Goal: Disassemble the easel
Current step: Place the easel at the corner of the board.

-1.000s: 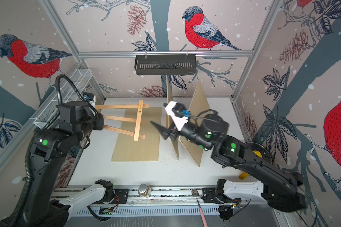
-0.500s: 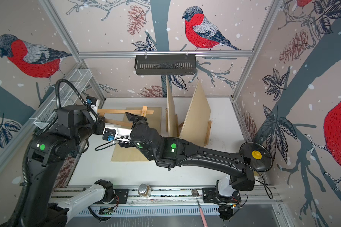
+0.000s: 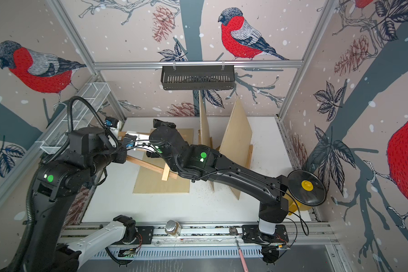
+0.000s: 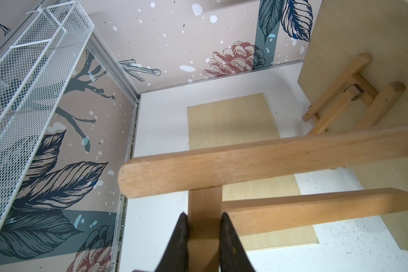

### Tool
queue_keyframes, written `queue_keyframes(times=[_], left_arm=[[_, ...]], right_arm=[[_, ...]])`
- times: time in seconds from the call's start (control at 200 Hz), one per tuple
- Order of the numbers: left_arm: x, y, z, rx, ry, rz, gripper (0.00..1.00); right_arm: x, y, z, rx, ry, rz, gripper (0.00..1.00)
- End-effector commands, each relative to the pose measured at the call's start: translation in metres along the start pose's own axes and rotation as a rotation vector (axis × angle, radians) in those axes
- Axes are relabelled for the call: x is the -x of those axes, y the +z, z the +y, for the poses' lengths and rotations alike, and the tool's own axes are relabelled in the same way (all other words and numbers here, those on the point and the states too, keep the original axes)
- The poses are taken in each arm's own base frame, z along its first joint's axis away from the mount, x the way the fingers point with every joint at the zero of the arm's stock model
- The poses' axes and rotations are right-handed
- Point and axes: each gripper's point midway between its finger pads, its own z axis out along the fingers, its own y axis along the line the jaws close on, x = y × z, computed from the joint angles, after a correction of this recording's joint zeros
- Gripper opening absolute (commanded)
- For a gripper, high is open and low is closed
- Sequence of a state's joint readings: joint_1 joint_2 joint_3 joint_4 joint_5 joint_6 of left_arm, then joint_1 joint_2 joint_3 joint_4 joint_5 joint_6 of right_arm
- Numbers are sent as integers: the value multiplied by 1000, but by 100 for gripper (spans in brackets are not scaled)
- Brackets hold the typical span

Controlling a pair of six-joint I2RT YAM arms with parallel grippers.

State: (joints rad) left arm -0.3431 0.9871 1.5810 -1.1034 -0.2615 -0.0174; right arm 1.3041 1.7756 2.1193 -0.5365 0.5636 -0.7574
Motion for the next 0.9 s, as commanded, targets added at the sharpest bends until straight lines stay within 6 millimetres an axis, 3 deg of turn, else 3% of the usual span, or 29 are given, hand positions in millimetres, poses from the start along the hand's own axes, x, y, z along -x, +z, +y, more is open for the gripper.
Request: queue_keyframes(times=[0.0, 0.23, 0.62, 0.895], left_arm=[[12, -2, -1, -11, -12, -53, 7], [10, 3, -4, -16, -5, -38, 7], [10, 5, -9, -25, 7, -34, 7], [9, 7, -9, -17, 14, -34, 7]], right_arm=[[-17, 0, 25, 137, -37, 51, 74], [-23, 8, 29, 161, -49, 68, 72], [-38, 41, 36, 151, -101, 136, 68], [-38, 46, 39, 155, -112, 135, 47]])
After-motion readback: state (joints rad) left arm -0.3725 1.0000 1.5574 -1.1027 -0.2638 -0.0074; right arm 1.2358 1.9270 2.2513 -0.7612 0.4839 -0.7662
